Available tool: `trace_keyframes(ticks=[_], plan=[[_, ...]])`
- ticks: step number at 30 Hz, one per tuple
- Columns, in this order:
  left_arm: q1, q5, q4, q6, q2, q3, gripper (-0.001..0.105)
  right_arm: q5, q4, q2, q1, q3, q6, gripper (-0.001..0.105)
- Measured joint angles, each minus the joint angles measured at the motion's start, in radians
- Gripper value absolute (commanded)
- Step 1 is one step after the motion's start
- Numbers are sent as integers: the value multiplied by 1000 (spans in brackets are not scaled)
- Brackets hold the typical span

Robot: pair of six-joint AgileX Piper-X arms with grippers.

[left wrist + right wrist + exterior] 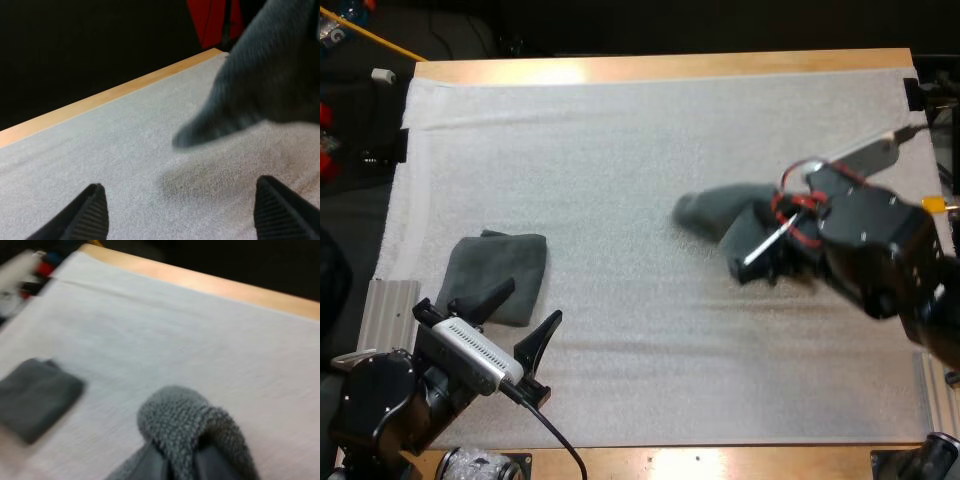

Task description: Pick towel from pile, fold and stack

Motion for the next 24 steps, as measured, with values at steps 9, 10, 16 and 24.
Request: trace_keyframes(ticks=[9, 10, 16, 24], plan=[[0, 0, 0, 0, 0, 0, 59, -3, 46, 32, 62, 46, 83, 0], [0, 0, 0, 0, 0, 0, 59, -4, 20, 50, 40, 70, 72, 0], [0, 0, 0, 0, 0, 0, 59, -90, -212, 251, -166, 215, 39, 0], [0, 0, 0, 0, 0, 0, 59, -118, -424, 462, -323, 222, 21, 0]])
